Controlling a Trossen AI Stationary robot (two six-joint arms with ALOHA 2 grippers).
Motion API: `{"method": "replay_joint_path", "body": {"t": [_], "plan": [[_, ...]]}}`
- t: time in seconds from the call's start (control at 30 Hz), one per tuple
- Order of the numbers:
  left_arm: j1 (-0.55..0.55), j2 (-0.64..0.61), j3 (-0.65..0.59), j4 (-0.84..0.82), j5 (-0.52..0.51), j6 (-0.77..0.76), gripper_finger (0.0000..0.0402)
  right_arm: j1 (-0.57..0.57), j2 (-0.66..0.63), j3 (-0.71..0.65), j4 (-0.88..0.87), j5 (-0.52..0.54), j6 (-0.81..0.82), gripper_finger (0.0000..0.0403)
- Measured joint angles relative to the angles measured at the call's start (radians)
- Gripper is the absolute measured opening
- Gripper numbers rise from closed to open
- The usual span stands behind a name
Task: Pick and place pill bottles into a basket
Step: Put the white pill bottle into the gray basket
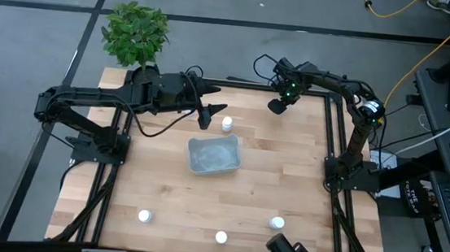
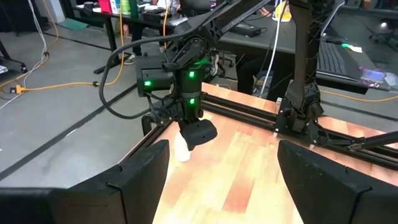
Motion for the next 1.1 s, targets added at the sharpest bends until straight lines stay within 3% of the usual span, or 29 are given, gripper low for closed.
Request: {"method": "replay_joint_path", "body": {"t": [0.53,0.63,0.8,0.93,1.1], "plan": [[0.000,0.000,0.000,0.000,0.000,-0.013,0.0292,0.013,0.000,0.000,0.071,0.001,0.005,0.0243],[0.000,0.000,0.000,0.000,0.000,-0.013,0.0292,0.016,0.000,0.000,0.071,0.001,0.005,0.0221],[0.000,0.000,0.000,0.000,0.000,-0.012,0.0292,0.032,-0.003,0.002,0.067,0.008,0.002,0.0151],[0.000,0.000,0.000,-0.001,-0.018,-0.011,0.0292,0.058,-0.003,0.008,0.040,0.002,0.000,0.0149],[0.017,-0.021,0.000,-0.081,-0.122,0.046,0.0292,0.121,-0.008,0.062,-0.062,-0.009,-0.006,0.0149]]}}
